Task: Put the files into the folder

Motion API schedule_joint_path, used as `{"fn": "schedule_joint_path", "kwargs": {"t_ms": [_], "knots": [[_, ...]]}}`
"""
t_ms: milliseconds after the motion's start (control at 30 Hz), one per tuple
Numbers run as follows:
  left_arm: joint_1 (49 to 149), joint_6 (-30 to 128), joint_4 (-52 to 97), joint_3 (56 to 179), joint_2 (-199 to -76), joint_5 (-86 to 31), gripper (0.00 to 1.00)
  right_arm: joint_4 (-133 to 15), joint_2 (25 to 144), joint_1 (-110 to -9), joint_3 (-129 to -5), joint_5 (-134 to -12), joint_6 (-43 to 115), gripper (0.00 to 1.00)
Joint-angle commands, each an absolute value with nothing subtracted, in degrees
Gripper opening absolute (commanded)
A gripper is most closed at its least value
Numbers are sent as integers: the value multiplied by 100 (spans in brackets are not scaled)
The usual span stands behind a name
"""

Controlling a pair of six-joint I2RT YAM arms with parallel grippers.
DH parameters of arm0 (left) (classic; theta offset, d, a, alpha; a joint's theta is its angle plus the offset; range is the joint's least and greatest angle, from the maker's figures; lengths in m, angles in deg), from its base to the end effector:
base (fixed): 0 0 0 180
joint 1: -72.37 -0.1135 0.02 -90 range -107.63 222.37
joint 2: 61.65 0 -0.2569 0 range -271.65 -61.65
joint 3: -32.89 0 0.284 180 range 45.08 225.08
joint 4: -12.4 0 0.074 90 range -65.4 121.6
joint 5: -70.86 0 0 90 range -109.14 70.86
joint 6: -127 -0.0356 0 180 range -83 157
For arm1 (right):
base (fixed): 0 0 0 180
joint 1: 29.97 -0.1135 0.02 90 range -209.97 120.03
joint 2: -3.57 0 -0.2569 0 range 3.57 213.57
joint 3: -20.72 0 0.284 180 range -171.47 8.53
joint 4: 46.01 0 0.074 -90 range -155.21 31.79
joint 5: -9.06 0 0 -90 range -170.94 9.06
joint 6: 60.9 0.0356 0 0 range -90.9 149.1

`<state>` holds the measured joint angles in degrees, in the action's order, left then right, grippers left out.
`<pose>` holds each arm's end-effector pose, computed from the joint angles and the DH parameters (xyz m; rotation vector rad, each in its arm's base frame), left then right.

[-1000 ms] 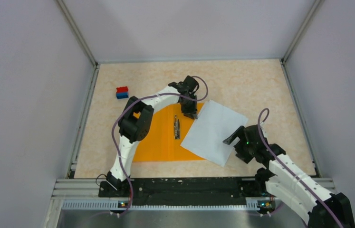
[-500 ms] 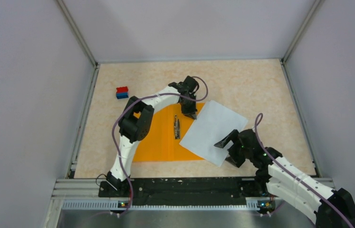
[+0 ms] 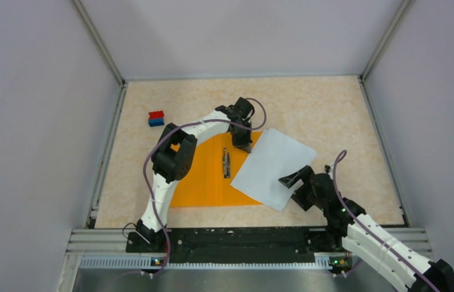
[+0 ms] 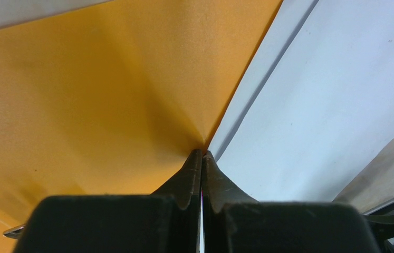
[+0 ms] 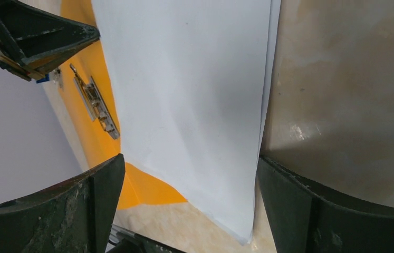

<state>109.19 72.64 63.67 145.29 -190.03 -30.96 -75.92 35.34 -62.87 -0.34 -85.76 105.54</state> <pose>0.3916 -0.3023 0.1363 0.0898 2.8842 -0.5839 0.1391 0.0864 0.1247 0.9501 2.2515 0.8569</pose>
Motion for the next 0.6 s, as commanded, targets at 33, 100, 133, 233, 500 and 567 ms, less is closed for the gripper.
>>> {"fn": "schedule_joint_path", "kwargs": {"t_ms": [33,100,133,233,500,567], "knots": [[11022,7042,6608,14249,-19426,-2907,0,-7770,3513,-6336,482,-9098,10217,95],[11022,7040,6604,14247,-19443,-2924,0,-7702,3603,-6335,471,-9082,10194,95],[11026,7040,6599,14247,-19453,-2925,0,-7636,3654,-6332,460,-9069,10165,95],[11034,7040,6600,14234,-19490,-2925,0,-7358,3793,-6335,457,-9009,10130,95],[11039,6997,6613,14185,-19503,-2903,0,-6660,3290,-6336,550,-8758,10212,94],[11034,6996,6625,14193,-19512,-2915,0,-6495,3145,-6337,603,-8748,10228,94]]}}
